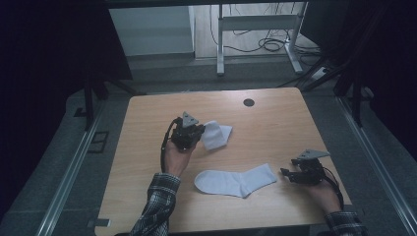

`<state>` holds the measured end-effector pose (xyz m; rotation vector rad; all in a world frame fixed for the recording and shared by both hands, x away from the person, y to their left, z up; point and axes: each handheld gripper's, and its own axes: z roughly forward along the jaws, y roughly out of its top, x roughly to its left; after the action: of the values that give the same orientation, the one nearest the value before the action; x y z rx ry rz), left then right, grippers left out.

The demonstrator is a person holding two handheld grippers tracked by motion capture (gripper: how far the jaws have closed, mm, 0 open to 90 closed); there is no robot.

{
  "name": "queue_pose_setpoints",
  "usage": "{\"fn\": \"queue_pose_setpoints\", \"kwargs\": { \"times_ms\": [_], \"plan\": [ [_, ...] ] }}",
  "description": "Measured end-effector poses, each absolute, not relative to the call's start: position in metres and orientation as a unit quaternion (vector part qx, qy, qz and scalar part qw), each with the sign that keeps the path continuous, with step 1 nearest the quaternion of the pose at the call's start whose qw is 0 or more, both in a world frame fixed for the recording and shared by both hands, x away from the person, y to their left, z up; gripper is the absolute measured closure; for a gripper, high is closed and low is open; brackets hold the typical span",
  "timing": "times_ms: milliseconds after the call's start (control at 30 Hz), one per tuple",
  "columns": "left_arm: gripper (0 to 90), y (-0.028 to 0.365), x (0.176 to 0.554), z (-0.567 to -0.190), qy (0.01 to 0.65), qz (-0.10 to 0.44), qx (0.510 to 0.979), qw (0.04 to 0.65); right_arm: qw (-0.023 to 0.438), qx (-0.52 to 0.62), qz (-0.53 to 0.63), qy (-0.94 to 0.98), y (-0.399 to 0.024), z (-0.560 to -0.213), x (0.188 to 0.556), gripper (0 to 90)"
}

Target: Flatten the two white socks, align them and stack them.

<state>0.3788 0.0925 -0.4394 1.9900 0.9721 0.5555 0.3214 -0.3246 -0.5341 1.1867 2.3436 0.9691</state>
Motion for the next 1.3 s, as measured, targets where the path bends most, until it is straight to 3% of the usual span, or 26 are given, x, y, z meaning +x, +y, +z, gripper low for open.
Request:
{"fn": "queue_pose_setpoints", "kwargs": {
  "times_ms": [567,767,1000,1300],
  "plan": [
    [86.3,0.045,0.350,-0.386,0.290,0.232,0.806,0.460,0.171,0.418,0.342,0.824,-0.324,-0.534,0.321,37.0],
    [86.3,0.055,0.348,-0.360,0.303,0.267,0.786,0.469,0.170,0.418,0.342,0.825,-0.325,-0.534,0.321,37.0],
    [86.3,0.100,0.381,-0.408,0.409,0.239,0.773,0.422,0.169,0.418,0.341,0.825,-0.324,-0.534,0.322,37.4],
    [86.0,0.130,0.396,-0.471,0.463,0.225,0.772,0.373,0.168,0.423,0.337,0.824,-0.323,-0.533,0.322,37.9]
  ]
}}
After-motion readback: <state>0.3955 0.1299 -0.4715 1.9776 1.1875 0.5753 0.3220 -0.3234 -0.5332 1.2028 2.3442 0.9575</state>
